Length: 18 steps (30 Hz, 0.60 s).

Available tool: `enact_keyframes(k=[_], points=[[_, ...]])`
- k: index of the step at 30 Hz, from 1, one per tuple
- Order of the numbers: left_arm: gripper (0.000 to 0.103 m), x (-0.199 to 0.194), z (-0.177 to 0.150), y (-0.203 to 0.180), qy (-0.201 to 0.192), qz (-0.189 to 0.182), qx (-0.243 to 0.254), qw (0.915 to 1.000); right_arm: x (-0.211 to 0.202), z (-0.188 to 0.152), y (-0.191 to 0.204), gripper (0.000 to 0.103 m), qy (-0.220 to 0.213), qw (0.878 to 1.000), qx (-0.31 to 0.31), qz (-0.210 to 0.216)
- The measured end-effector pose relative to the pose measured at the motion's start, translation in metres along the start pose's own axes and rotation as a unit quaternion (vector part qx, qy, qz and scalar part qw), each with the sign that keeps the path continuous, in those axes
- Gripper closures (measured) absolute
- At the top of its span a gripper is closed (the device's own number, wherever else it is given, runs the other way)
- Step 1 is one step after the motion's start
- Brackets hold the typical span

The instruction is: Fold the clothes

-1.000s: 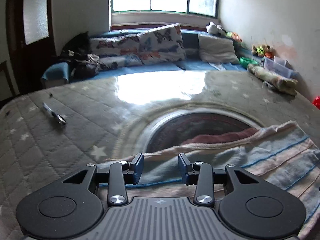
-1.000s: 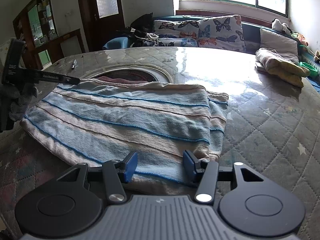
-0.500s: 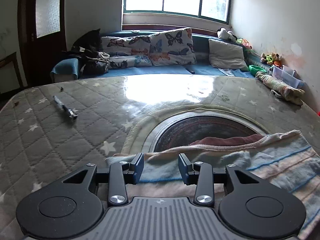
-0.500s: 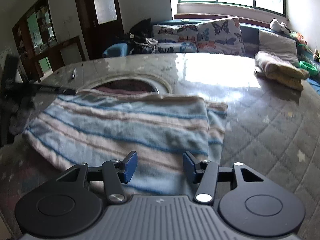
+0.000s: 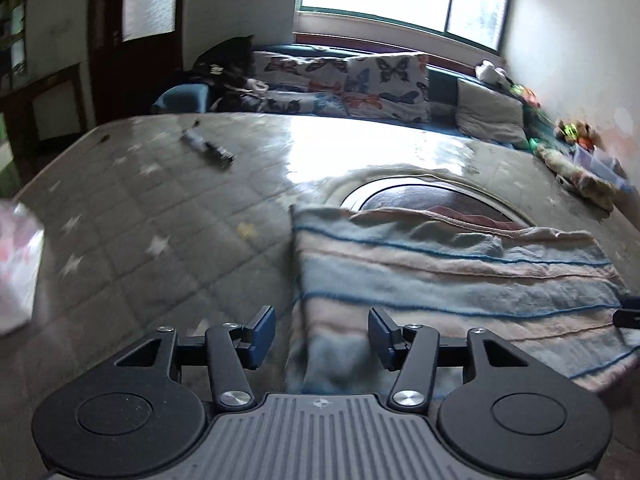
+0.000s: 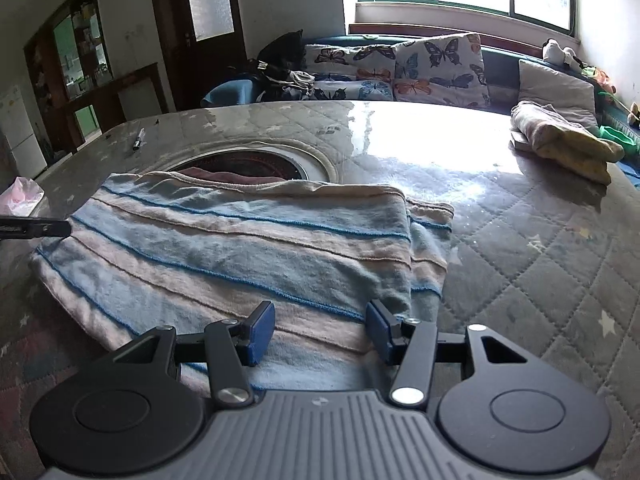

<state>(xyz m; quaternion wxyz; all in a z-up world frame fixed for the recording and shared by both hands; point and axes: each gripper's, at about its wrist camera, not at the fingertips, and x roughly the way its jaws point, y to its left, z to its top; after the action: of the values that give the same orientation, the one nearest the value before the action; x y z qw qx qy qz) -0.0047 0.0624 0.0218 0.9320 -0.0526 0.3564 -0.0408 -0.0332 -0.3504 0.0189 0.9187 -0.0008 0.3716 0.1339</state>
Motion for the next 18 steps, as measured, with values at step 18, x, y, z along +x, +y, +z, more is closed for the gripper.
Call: enact_keyframes(k=[18], points=[[0.084, -0.018, -0.016, 0.004, 0.011, 0.0, -0.075, 0.9971, -0.001, 0.002, 0.005, 0.051, 0.002, 1.0, -0.002, -0.01]])
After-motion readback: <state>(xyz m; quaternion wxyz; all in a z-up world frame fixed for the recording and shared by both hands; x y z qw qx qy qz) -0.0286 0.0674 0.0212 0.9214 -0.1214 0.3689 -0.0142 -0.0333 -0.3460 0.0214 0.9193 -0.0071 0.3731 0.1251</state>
